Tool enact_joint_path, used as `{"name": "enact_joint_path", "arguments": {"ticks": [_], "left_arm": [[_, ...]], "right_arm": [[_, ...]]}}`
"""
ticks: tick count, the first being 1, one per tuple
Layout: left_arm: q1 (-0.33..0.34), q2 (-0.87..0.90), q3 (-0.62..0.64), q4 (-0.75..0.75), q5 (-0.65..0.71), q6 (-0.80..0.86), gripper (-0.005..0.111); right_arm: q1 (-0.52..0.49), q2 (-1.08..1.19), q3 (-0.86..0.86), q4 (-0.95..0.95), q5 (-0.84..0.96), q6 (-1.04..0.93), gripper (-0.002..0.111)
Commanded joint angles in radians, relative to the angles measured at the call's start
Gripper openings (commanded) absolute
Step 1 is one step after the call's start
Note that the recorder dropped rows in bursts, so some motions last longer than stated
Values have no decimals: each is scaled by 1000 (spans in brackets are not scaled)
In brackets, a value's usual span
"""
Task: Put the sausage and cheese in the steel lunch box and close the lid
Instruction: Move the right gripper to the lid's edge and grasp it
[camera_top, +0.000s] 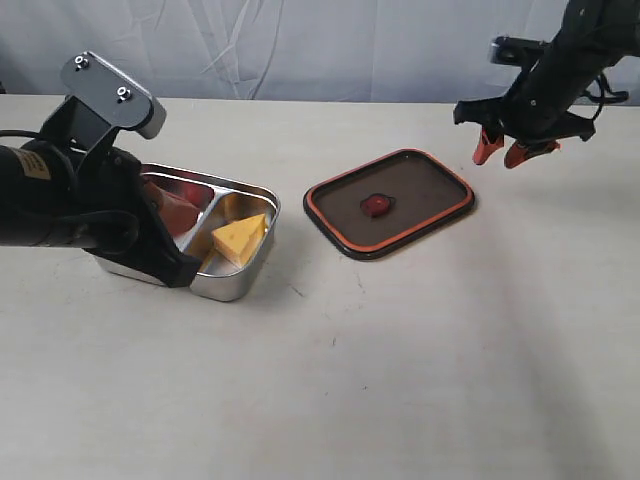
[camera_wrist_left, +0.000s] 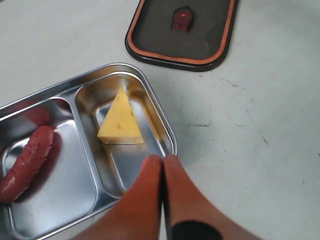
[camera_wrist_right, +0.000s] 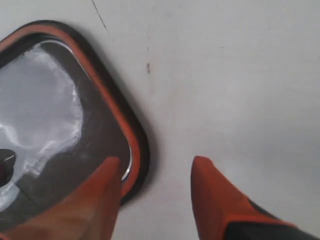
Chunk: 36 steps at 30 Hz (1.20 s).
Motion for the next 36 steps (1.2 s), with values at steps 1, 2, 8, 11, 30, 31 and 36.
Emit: {"name": "enact_joint_path", "arguments": {"ticks": [1, 2, 8, 11, 30, 31, 36], "left_arm": [[0, -10, 6, -2, 1, -9, 0], [0, -10, 6, -2, 1, -9, 0], [0, -10, 6, -2, -1, -7, 0], [0, -10, 6, -2, 3, -7, 0], [0, -10, 6, -2, 3, -7, 0], [0, -10, 6, -2, 3, -7, 0], [0, -10, 6, -6, 3, -7, 0]], "right_arm": [[6, 66, -33, 74, -10, -55, 44], [11, 75, -33, 75, -10, -66, 44], [76, 90, -33, -11, -56, -69, 43], [86, 94, -33, -102, -63, -36, 43], [86, 127, -33, -186, -48, 10, 38], [86, 127, -33, -186, -45, 10, 33], [86, 127, -33, -186, -36, 10, 0]]}}
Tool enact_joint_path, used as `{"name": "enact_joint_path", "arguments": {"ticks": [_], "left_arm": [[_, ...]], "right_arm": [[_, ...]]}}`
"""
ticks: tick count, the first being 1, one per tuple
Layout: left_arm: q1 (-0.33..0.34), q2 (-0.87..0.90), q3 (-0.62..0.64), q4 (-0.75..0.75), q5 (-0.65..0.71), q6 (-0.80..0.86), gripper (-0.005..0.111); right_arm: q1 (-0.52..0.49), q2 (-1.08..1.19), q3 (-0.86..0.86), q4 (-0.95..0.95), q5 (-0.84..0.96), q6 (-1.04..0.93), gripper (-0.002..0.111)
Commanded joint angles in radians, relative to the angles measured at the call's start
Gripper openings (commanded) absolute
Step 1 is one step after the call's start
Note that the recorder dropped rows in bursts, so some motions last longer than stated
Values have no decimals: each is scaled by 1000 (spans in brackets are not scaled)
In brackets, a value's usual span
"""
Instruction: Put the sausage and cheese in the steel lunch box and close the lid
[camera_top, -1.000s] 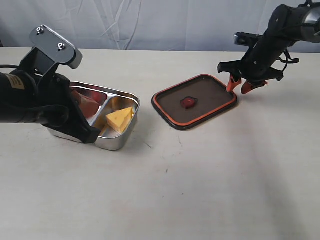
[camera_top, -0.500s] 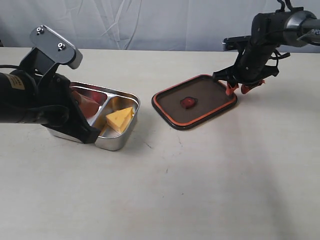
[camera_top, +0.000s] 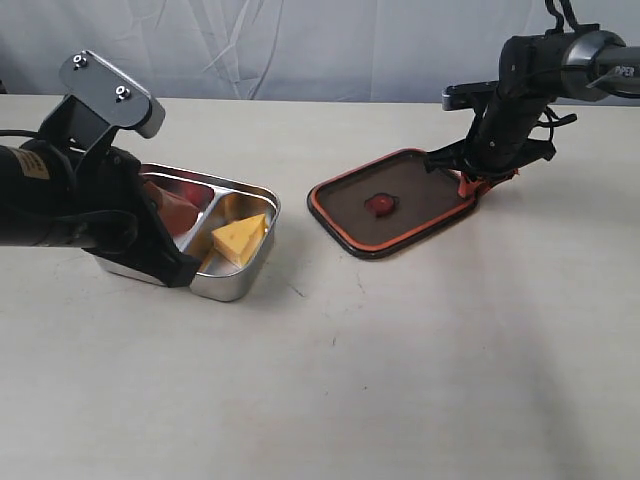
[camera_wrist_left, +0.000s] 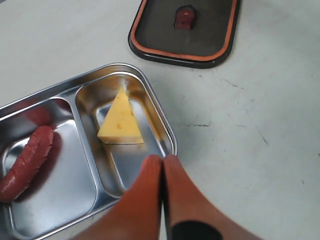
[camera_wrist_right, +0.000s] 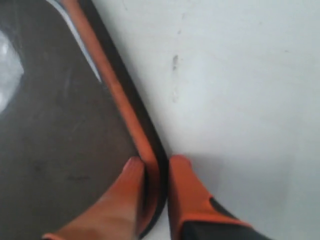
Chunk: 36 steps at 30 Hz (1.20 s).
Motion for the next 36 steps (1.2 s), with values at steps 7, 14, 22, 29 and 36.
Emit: {"name": "enact_joint_path", "arguments": {"ticks": [7, 14, 22, 29, 36], "left_arm": [[0, -8, 6, -73, 3, -5, 0], [0, -8, 6, -233, -13, -5, 16], [6, -8, 6, -326, -32, -5, 55], [128, -8, -32, -387, -7, -5, 55], [284, -8, -103, -404, 277, 56, 55]], "right_arm": [[-3, -16, -3, -7, 43, 15, -1], [-3, -92, -3, -12, 40, 15, -1], [-3, -162, -3, -25, 57, -51, -1], [-5, -178, -3, 8, 95, -169, -1], [-5, -184, -3, 174, 95, -337, -1]]}}
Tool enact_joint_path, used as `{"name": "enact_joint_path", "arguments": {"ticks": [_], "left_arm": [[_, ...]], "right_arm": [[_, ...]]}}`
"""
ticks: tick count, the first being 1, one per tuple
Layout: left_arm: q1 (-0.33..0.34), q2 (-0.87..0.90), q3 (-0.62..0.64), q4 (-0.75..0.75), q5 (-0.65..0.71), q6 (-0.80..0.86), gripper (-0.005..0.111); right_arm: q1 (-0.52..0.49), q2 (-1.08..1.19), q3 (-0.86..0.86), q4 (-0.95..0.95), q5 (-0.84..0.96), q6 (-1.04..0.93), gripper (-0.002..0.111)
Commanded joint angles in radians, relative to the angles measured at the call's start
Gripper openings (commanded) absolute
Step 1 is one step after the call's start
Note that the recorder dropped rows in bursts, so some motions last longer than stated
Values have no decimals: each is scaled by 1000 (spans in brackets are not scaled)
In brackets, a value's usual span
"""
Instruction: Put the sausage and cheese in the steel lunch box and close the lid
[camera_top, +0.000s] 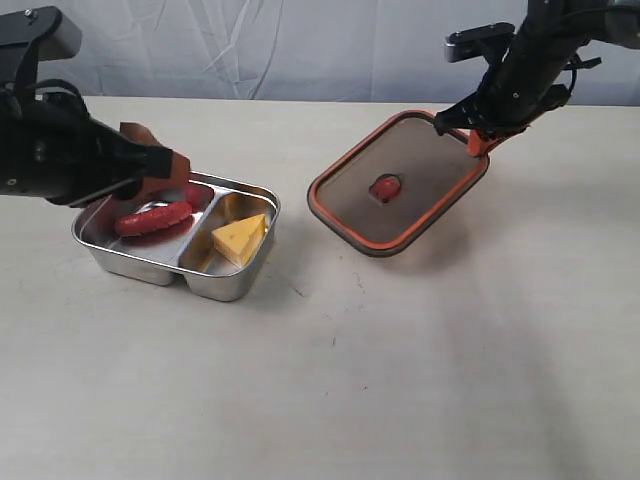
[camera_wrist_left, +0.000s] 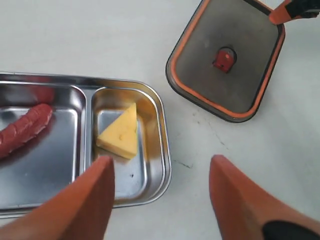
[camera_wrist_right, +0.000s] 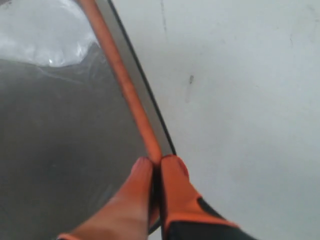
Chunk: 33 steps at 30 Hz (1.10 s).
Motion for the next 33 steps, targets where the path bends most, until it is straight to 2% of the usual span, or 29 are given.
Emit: {"name": "enact_joint_path", "arguments": {"ticks": [1, 9, 14, 18, 22, 28, 33], "left_arm": [[92, -8, -41, -29, 188, 56, 55], [223, -8, -77, -225, 316, 224, 54], [275, 20, -86, -318, 417, 292, 54], [285, 73, -86, -415, 492, 367, 54], [285, 126, -86, -460, 503, 414, 54], [285, 177, -90, -592, 550, 500, 54], [285, 209, -124, -607, 574, 520, 54]], "right_arm": [[-5, -20, -3, 116, 3, -120, -1], [-5, -46, -3, 137, 39, -195, -1], [-5, -99, -3, 151, 47, -222, -1], [-5, -151, -3, 274, 85, -322, -1], [-5, -183, -3, 404, 137, -427, -1], [-5, -192, -3, 423, 174, -432, -1], [-5, -192, -3, 439, 205, -447, -1]]}}
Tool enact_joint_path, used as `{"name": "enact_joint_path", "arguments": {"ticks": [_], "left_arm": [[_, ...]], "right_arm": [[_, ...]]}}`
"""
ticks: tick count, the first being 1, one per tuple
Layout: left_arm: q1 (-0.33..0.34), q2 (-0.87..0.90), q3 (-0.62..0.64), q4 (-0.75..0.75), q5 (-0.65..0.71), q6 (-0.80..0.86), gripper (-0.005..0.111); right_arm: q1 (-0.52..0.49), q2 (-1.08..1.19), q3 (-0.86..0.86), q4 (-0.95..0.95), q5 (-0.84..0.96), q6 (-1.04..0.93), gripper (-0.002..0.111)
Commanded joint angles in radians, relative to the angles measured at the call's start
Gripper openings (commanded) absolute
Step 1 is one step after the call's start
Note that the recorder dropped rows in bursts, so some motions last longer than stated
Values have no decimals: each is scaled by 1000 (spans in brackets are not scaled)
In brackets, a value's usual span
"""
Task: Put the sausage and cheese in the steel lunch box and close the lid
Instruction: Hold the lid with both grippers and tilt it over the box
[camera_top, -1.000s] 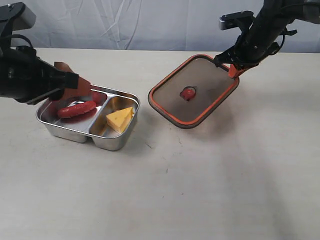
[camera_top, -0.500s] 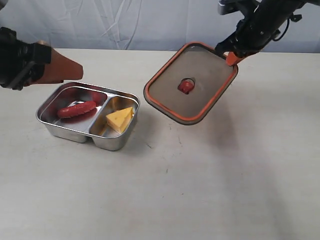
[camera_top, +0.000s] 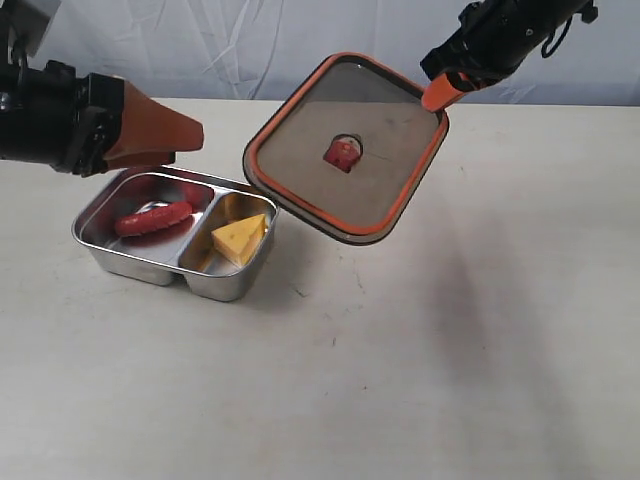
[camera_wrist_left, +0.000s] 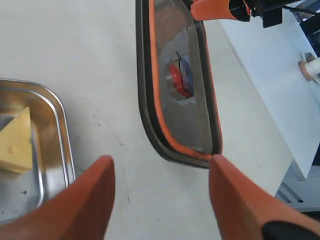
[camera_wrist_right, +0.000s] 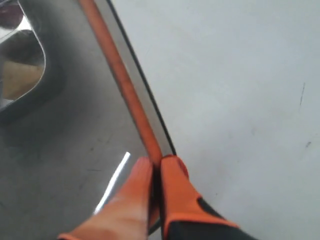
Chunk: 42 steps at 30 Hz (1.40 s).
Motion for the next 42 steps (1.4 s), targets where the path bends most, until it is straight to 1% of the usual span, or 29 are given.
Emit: {"name": "enact_joint_path", "arguments": {"ticks": [1, 8, 15, 18, 22, 29, 36, 42], "left_arm": [[1, 28, -39, -51, 45, 26, 54], [1, 62, -69, -61, 69, 28, 54], [1, 62, -69, -91, 74, 36, 54], [1, 62, -69, -107, 97, 51, 54], [-1, 62, -69, -123, 111, 54, 54], [-1, 62, -69, -122, 129, 54, 54], [-1, 62, -69, -118, 129, 55, 54], [-3, 62, -69, -81, 129, 50, 54]], "right_arm": [[-5, -11, -3, 44, 28, -23, -1], [-3, -11, -3, 152, 52, -76, -1], [-3, -11, -3, 173, 56, -78, -1], [-1, -11, -3, 186, 56, -82, -1], [21, -11, -3, 186, 52, -88, -1], [67, -11, -3, 192, 26, -100, -1], [68, -11, -3, 199, 30, -100, -1], [68, -13, -3, 261, 36, -123, -1]]}}
